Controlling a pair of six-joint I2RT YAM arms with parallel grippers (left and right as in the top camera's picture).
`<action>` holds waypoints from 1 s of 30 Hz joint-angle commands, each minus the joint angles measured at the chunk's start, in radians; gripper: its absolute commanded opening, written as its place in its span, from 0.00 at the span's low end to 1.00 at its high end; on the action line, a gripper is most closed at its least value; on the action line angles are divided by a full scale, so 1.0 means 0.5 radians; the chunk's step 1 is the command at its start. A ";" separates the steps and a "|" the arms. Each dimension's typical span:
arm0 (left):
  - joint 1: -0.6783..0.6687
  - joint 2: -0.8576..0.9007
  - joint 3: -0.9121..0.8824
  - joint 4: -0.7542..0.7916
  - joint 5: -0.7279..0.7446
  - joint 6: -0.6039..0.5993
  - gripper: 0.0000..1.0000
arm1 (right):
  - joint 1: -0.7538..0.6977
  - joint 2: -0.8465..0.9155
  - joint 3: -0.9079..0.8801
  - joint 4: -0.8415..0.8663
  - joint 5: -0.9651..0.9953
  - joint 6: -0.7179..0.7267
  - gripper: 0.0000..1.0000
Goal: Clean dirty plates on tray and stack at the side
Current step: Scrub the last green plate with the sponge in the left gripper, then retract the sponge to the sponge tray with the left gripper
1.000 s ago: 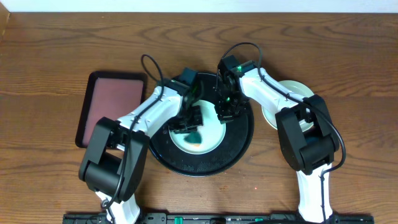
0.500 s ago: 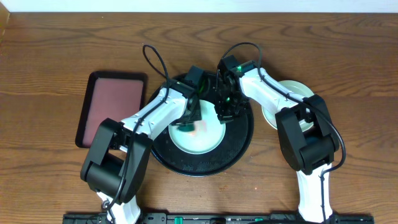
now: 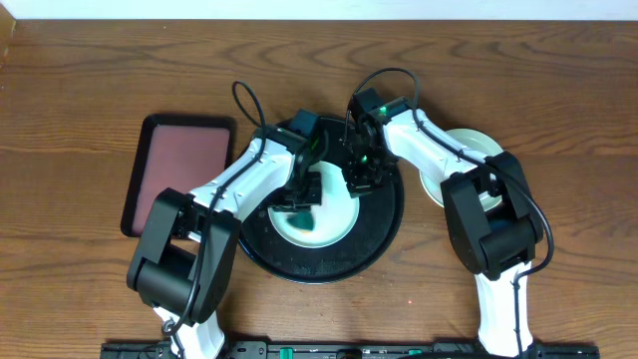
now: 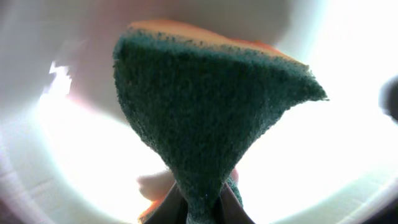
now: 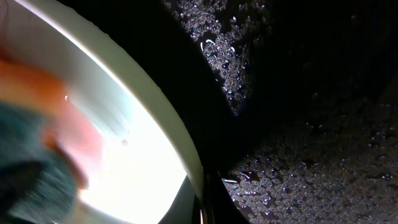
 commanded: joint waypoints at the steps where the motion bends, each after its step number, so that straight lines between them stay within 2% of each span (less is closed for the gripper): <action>1: -0.013 0.021 -0.009 0.124 0.293 0.145 0.07 | 0.035 0.078 -0.056 0.004 0.118 0.039 0.01; 4: -0.012 0.021 -0.010 0.288 0.021 0.139 0.08 | 0.035 0.078 -0.056 0.004 0.118 0.039 0.01; 7: -0.005 0.021 -0.009 0.370 -0.447 -0.037 0.08 | 0.035 0.078 -0.056 0.004 0.118 0.038 0.01; 10: 0.024 0.021 -0.007 0.356 -0.867 -0.196 0.07 | 0.035 0.078 -0.056 0.004 0.118 0.039 0.01; 12: 0.056 0.012 0.024 0.262 -1.009 -0.219 0.07 | 0.035 0.078 -0.056 0.004 0.118 0.039 0.01; 17: 0.172 -0.092 0.163 -0.106 -1.041 -0.297 0.07 | 0.035 0.076 -0.054 0.006 0.118 0.039 0.01; 22: 0.323 -0.346 0.215 -0.340 -0.919 -0.300 0.07 | 0.035 0.004 -0.053 0.024 0.189 0.039 0.01; 30: 0.584 -0.783 0.214 -0.409 -0.913 -0.253 0.07 | 0.131 -0.359 -0.053 0.107 0.850 0.039 0.01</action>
